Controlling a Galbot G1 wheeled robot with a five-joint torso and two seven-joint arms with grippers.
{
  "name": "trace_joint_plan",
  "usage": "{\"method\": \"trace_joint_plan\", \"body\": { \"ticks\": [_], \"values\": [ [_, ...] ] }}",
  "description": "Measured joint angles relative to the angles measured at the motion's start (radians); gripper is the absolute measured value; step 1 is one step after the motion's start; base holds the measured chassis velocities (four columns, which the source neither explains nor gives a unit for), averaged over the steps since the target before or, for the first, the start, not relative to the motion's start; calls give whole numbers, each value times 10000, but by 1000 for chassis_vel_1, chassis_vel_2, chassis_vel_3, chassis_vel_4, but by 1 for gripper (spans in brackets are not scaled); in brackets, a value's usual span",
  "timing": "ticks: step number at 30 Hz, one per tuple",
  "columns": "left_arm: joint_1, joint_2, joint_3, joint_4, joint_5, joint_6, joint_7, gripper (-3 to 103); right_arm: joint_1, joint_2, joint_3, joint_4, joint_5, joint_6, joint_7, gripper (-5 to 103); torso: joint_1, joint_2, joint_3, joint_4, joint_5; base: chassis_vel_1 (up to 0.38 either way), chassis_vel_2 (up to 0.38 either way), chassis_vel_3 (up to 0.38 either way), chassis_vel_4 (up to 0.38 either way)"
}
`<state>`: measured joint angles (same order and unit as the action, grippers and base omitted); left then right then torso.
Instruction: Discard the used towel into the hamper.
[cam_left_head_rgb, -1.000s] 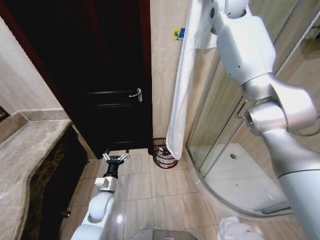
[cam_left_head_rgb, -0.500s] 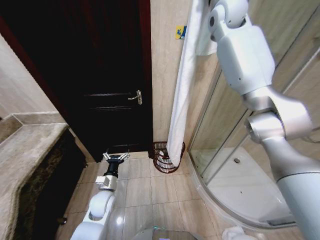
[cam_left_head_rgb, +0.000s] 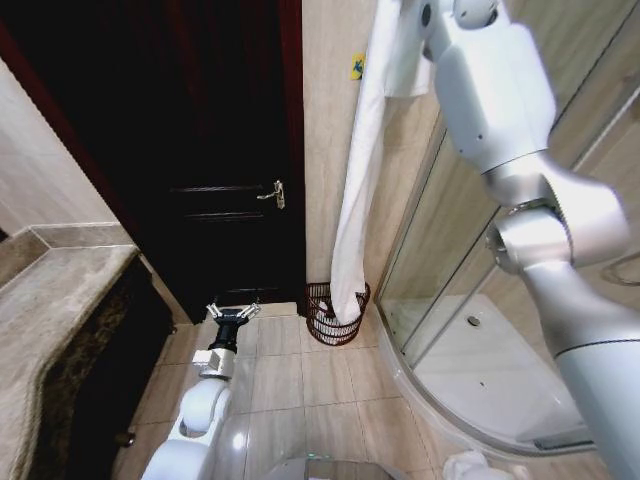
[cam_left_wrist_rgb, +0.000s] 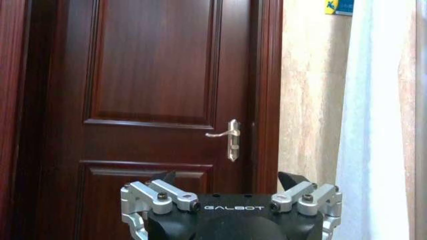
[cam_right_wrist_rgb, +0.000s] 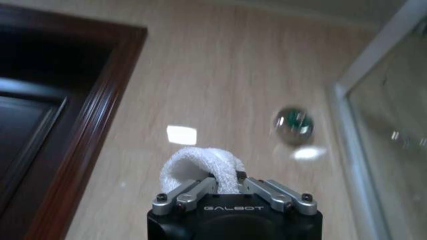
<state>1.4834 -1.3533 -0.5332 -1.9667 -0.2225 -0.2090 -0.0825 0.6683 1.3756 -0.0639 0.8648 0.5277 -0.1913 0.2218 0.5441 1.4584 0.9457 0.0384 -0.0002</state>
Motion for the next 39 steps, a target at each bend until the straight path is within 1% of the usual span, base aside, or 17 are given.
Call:
{"method": "trace_joint_plan", "body": {
  "ticks": [1,2,5,7,8,10,11,15,22,25,27,30,31,34,37,39],
  "values": [
    [0,0,0,0,0,0,0,100,0,0,0,0,0,0,0,5,0,0,0,0,0,0,0,0,0],
    [35,-13,4,-2,8,-19,1,100,11,-4,9,-58,-122,156,-11,5,-2,0,0,0,0,0,0,0,0],
    [110,-21,5,-20,28,-56,12,100,-138,-128,-130,-22,-121,165,2,5,-2,0,0,1,-1,0,0,0,0],
    [177,-11,-13,-69,40,-77,16,100,-590,-348,-323,71,-41,105,115,5,-2,0,1,2,1,0,0,0,0],
    [177,-11,-13,-69,40,-77,16,100,-590,-348,-323,71,-41,105,115,5,-2,0,1,2,1,0,0,0,0],
    [236,5,-58,-143,41,-87,16,100,-1167,-553,-404,133,-9,72,230,5,2,-1,4,0,8,0,0,0,0],
    [236,5,-58,-143,41,-87,16,100,-1167,-553,-404,133,-9,72,230,5,2,-1,4,0,8,0,0,0,0],
    [400,-24,-143,-236,39,-156,1,100,-2159,-875,-538,342,53,68,420,5,3,-1,4,0,6,0,0,0,0],
    [553,-87,-188,-225,45,-261,-1,100,-3033,-1098,-720,689,316,108,528,5,0,-1,2,1,3,0,0,0,0],
    [558,-112,-189,-218,53,-273,-1,100,-3455,-1177,-753,789,325,259,584,5,1,-1,3,2,5,0,0,0,0],
    [543,-83,-185,-218,57,-274,-1,100,-3475,-1144,-622,614,206,435,555,5,3,-2,5,1,7,0,0,0,0],
    [483,-64,-191,-218,57,-258,0,100,-3029,-1085,-505,388,193,447,409,5,3,-2,5,1,8,0,0,0,0],
    [432,-74,-188,-203,63,-249,0,100,-2620,-1069,-486,268,220,410,281,5,3,-1,2,1,3,0,0,0,0],
    [373,-130,-105,-157,131,-235,-1,100,-2238,-1150,-606,395,430,217,187,5,-5,1,-4,0,-7,0,0,0,0],
    [338,-173,-19,-111,208,-233,0,100,-2344,-1263,-695,646,547,100,235,5,-4,1,-3,2,-1,0,0,0,0],
    [310,-203,36,-85,249,-231,2,100,-2761,-1397,-734,865,572,91,340,5,-3,0,0,1,2,0,0,0,0]
  ]
}}
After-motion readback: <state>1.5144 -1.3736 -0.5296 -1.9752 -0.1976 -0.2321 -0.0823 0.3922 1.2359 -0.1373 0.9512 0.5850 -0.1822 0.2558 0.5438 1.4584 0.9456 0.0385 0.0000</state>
